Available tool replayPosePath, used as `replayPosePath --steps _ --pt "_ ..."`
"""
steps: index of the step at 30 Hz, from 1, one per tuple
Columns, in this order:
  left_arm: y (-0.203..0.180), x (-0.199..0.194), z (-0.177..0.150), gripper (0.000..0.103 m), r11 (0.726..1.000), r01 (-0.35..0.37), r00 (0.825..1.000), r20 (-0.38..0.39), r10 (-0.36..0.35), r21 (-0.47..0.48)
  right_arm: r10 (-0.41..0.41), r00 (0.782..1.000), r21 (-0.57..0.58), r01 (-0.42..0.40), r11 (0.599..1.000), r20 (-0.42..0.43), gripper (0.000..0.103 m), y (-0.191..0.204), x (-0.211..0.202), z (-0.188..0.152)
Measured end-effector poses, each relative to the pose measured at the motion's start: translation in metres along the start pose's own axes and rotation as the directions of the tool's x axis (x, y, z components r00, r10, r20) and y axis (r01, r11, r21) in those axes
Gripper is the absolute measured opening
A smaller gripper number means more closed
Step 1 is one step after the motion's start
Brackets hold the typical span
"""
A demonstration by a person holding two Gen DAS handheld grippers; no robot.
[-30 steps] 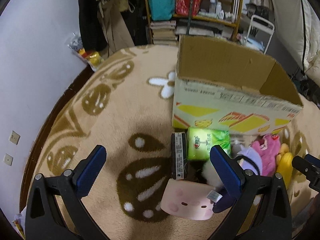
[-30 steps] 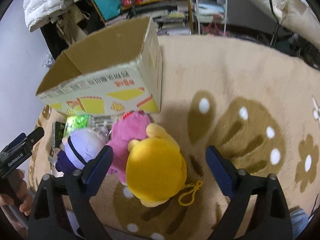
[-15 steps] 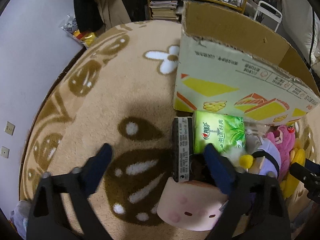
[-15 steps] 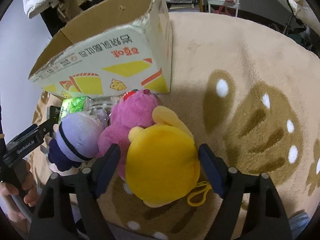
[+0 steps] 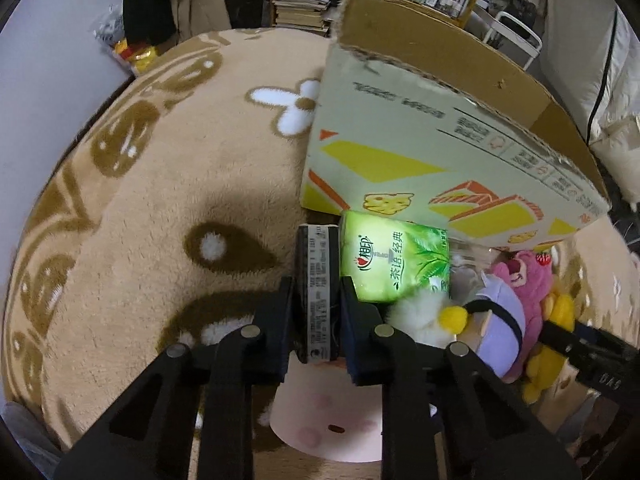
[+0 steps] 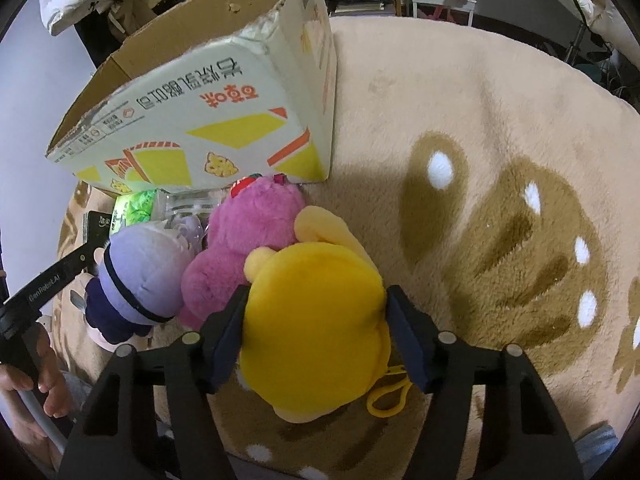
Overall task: Organize soft objects
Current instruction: 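Grasp the black-and-white box with the left tool while the right tool grasps the yellow plush bear, then lift both held items and drop them into the cardboard box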
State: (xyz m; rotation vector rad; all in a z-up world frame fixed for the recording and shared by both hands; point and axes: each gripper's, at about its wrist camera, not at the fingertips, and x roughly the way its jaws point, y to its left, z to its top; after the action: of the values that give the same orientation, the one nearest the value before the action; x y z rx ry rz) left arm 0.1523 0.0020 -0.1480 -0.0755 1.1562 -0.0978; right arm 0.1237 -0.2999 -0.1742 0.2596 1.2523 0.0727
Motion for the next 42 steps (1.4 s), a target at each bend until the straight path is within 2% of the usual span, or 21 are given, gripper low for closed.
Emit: replayPosePath --steps 5,10,12,14,19,25,28,30,34,38,40,42 --pt "-0.007 -0.005 -0.003 0.019 0.999 -0.025 1.0 0.015 0.024 0.032 -0.048 0.996 0.0 0.048 0.999 0.072 0.059 -0.003 -0.02 0.005" --pt "-0.012 -0.022 -0.007 0.019 0.998 -0.047 0.997 0.067 0.044 0.052 -0.056 0.991 -0.006 0.057 0.998 0.123 0.056 0.002 -0.031 0.007" --pt "-0.013 -0.032 -0.007 0.019 0.997 -0.056 0.994 0.101 0.05 0.054 -0.078 0.987 -0.01 0.08 0.997 0.139 0.056 0.002 -0.035 0.007" --pt "-0.013 -0.044 -0.006 0.019 0.996 -0.064 0.988 0.143 0.055 0.055 -0.071 0.984 0.006 0.072 0.997 0.161 0.052 -0.001 -0.041 0.005" --pt "-0.015 -0.075 -0.011 0.019 0.997 -0.066 0.968 0.246 0.051 0.05 -0.053 0.97 -0.022 0.06 0.998 0.239 0.051 0.005 -0.064 0.0" --pt "-0.022 -0.109 -0.021 0.019 0.993 -0.081 0.929 0.367 0.046 0.081 -0.009 0.949 -0.08 0.036 0.996 0.314 0.05 0.015 -0.089 -0.008" --pt "-0.025 -0.127 -0.028 0.019 0.994 -0.06 0.915 0.404 0.019 0.089 0.027 0.928 -0.111 0.015 0.994 0.371 0.05 0.021 -0.106 -0.014" --pt "-0.027 -0.143 -0.034 0.019 0.995 -0.034 0.898 0.44 -0.011 0.093 0.048 0.907 -0.132 0.008 0.991 0.418 0.05 0.026 -0.121 -0.022" --pt "-0.034 -0.174 -0.042 0.019 0.993 -0.057 0.845 0.535 -0.005 0.1 0.096 0.859 -0.157 -0.018 0.987 0.503 0.05 0.031 -0.148 -0.03" --pt "-0.042 -0.2 -0.042 0.019 0.991 -0.08 0.79 0.613 -0.003 0.109 0.123 0.8 -0.185 -0.015 0.983 0.588 0.05 0.037 -0.172 -0.028" --pt "-0.047 -0.208 -0.038 0.019 0.989 -0.086 0.773 0.635 -0.008 0.118 0.132 0.774 -0.202 -0.005 0.979 0.619 0.05 0.041 -0.181 -0.022" --pt "-0.052 -0.214 -0.031 0.019 0.988 -0.092 0.759 0.651 -0.013 0.127 0.14 0.758 -0.216 0.001 0.976 0.637 0.05 0.044 -0.188 -0.017"
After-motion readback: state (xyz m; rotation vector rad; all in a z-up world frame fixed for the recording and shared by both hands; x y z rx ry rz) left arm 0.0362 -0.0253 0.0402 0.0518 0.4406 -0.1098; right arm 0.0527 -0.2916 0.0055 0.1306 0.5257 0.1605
